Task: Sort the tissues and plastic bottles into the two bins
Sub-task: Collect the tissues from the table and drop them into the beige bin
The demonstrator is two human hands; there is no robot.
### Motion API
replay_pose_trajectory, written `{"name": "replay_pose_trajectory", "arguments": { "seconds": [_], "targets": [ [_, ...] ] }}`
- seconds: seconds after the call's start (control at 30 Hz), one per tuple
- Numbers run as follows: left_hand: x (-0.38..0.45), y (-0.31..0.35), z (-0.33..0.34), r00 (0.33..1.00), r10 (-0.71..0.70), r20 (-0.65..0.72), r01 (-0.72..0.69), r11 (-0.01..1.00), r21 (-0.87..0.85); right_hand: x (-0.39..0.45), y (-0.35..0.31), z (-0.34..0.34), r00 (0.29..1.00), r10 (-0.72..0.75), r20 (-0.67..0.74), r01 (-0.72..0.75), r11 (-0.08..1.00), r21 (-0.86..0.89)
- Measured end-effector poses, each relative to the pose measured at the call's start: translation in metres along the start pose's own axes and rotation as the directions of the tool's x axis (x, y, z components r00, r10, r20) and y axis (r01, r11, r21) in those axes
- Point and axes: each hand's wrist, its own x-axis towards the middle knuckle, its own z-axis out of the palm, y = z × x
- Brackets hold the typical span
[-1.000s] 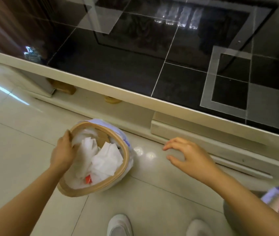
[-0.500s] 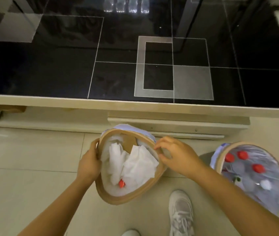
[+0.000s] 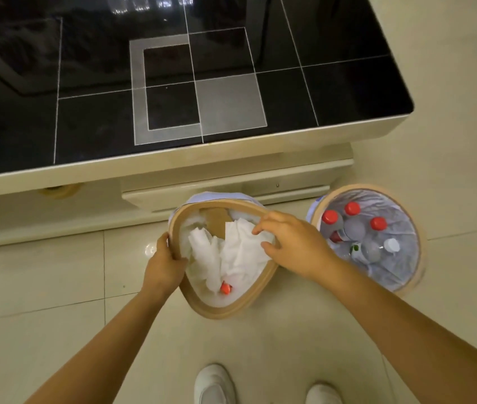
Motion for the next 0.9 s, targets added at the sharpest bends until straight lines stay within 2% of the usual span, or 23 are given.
{"name": "replay_pose_trajectory", "arguments": {
  "seconds": [0.07, 0.13, 0.27, 0.43, 0.63, 0.8, 0.9],
  "targets": [
    [-0.004, 0.006, 0.003, 0.999, -0.029, 0.026, 0.029, 0.999, 0.014, -0.008, 0.004, -0.006, 1.0, 0.002, -0.017, -0.002, 1.0, -0.004],
    [-0.013, 0.018, 0.002, 1.0, 0.001, 0.012, -0.002, 0.997, 0.082, -0.014, 0.007, -0.014, 1.0, 0.001, -0.031, -0.001, 1.0, -0.01],
    [-0.039, 0.048, 0.0, 0.985, 0.168, -0.046, -0.156, 0.966, 0.205, -0.03, 0.004, -0.032, 0.998, -0.014, -0.058, 0.015, 1.0, 0.012],
    [-0.096, 0.106, -0.014, 0.947, 0.321, -0.026, -0.303, 0.914, 0.268, -0.063, -0.016, -0.074, 0.995, -0.028, -0.095, 0.031, 0.999, 0.037],
    [-0.199, 0.183, -0.075, 0.861, 0.507, -0.045, -0.455, 0.807, 0.378, -0.132, -0.073, -0.168, 0.981, -0.129, -0.143, 0.123, 0.991, -0.055],
    [-0.313, 0.245, -0.146, 0.773, 0.628, -0.089, -0.517, 0.706, 0.484, -0.21, -0.144, -0.263, 0.954, -0.223, -0.203, 0.192, 0.968, -0.16],
    [-0.377, 0.27, -0.187, 0.737, 0.667, -0.114, -0.578, 0.708, 0.406, -0.26, -0.186, -0.31, 0.927, -0.244, -0.286, 0.195, 0.963, -0.187]
  ]
}}
